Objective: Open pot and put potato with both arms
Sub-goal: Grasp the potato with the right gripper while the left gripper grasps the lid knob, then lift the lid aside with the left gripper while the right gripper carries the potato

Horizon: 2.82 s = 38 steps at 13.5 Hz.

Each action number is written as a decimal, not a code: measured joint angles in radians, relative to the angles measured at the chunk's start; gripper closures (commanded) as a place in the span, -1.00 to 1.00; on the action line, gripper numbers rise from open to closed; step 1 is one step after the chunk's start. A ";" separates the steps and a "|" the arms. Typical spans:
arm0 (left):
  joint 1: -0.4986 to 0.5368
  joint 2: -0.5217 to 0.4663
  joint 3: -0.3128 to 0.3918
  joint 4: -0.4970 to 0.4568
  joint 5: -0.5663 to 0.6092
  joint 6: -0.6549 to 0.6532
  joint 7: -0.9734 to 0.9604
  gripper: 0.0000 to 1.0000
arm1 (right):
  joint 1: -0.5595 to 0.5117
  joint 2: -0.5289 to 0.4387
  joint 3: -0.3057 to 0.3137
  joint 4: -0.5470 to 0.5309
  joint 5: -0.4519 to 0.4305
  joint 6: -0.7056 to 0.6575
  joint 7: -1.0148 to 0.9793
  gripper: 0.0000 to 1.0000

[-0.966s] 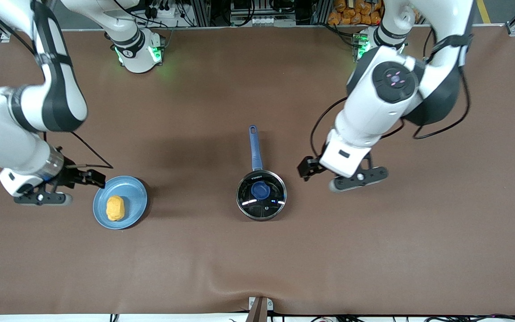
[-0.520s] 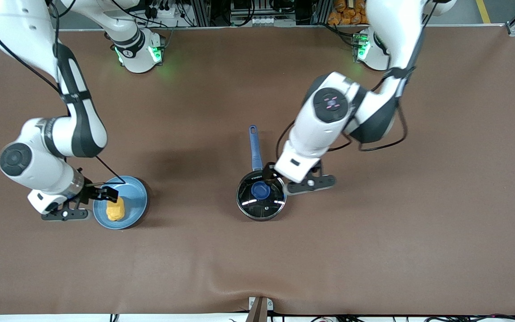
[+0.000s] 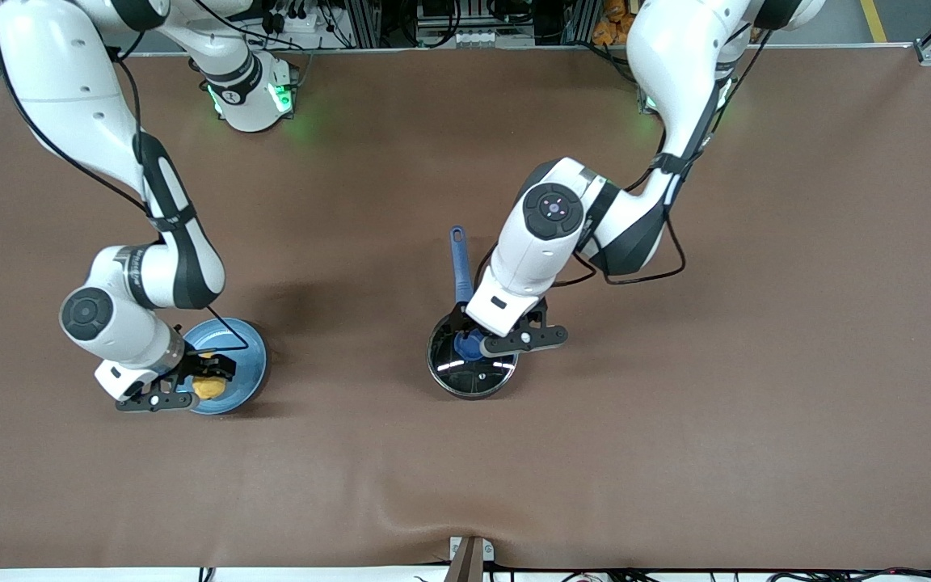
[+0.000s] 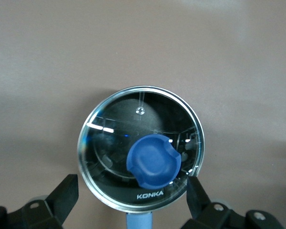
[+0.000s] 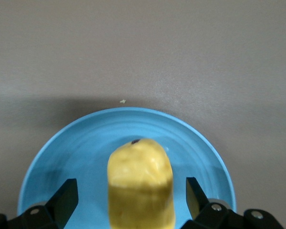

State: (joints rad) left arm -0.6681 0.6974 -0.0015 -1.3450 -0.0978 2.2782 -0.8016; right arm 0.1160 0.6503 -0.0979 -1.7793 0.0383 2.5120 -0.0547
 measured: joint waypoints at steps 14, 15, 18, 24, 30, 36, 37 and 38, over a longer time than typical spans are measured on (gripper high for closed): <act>-0.089 0.115 0.075 0.009 0.000 0.126 0.000 -1.00 | 0.000 0.011 0.000 0.038 0.002 0.019 -0.043 0.88; -0.094 0.117 0.080 0.010 0.000 0.127 0.000 -1.00 | 0.001 -0.007 0.008 0.043 0.013 0.008 -0.043 0.89; -0.111 0.118 0.099 0.013 0.000 0.133 -0.003 0.09 | 0.023 -0.063 0.044 0.055 0.069 -0.012 -0.036 0.97; -0.114 0.116 0.115 0.033 0.000 0.134 -0.034 0.44 | 0.130 -0.102 0.068 0.071 0.080 -0.050 0.097 1.00; -0.059 0.011 0.128 0.051 -0.001 0.057 -0.040 0.44 | 0.187 -0.114 0.091 0.085 0.090 -0.069 0.191 1.00; 0.089 -0.228 0.124 -0.131 -0.044 -0.055 0.155 0.44 | 0.194 -0.124 0.189 0.120 0.096 -0.082 0.350 1.00; 0.120 -0.272 0.124 -0.196 -0.067 -0.055 0.225 0.44 | 0.207 -0.124 0.210 0.133 0.096 -0.082 0.402 1.00; 0.152 -0.313 0.123 -0.255 -0.087 -0.055 0.292 0.43 | 0.234 -0.124 0.221 0.148 0.096 -0.082 0.450 1.00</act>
State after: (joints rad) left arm -0.5165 0.3840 0.1219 -1.5998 -0.1845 2.2234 -0.5097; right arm 0.3499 0.5262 0.1227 -1.6315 0.1339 2.4299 0.3948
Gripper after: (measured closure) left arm 0.392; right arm 0.432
